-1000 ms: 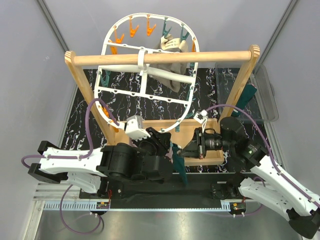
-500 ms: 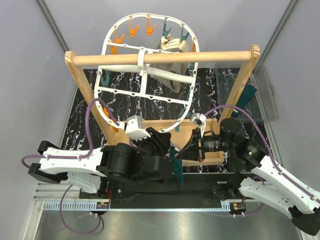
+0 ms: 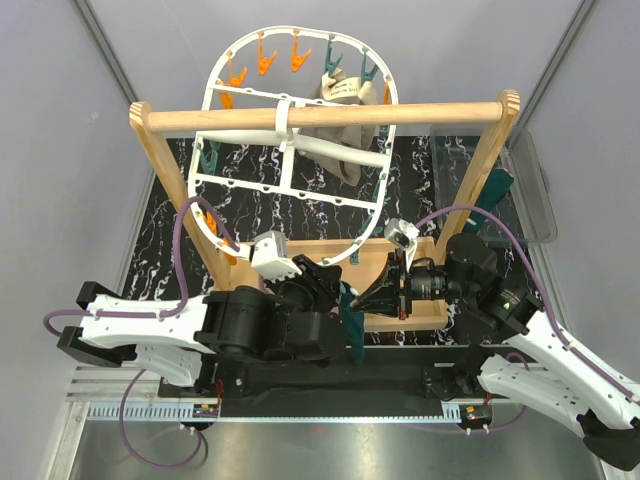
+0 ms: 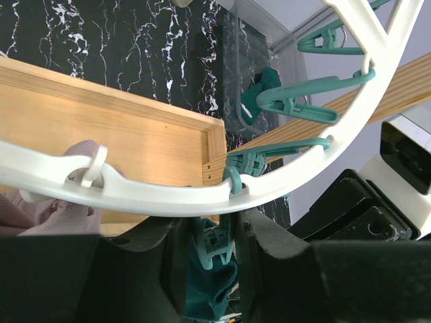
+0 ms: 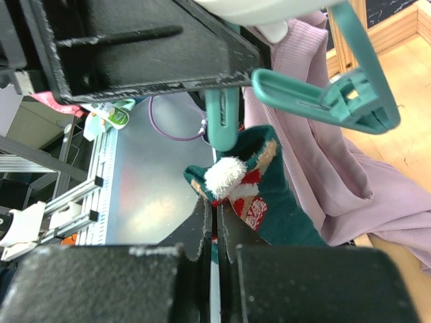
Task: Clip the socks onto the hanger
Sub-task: Clamp the sock onto the hanger.
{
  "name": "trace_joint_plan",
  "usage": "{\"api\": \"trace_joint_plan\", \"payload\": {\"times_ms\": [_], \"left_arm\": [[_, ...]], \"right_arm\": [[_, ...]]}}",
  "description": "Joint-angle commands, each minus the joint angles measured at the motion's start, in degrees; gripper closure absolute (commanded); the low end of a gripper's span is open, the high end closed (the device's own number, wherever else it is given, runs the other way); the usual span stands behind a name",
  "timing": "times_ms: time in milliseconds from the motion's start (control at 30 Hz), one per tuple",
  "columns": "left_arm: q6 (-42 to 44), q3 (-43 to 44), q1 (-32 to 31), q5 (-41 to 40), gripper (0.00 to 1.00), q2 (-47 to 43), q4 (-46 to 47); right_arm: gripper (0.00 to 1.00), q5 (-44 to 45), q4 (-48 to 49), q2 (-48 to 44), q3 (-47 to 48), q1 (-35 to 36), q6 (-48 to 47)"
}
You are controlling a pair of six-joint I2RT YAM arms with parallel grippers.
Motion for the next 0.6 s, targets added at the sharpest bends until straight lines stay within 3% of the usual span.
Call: {"api": "trace_joint_plan", "payload": {"times_ms": [0,567], "left_arm": [[-1.6,2.3,0.1,-1.1,1.0,0.7,0.2],[-1.8,2.7,0.1,-0.9,1.0,1.1,-0.2]], "right_arm": [[1.0,-0.2,1.1,-0.4,2.8,0.9,-0.7],[1.0,2.1,5.4,0.5,3.2,3.8,0.7]]}}
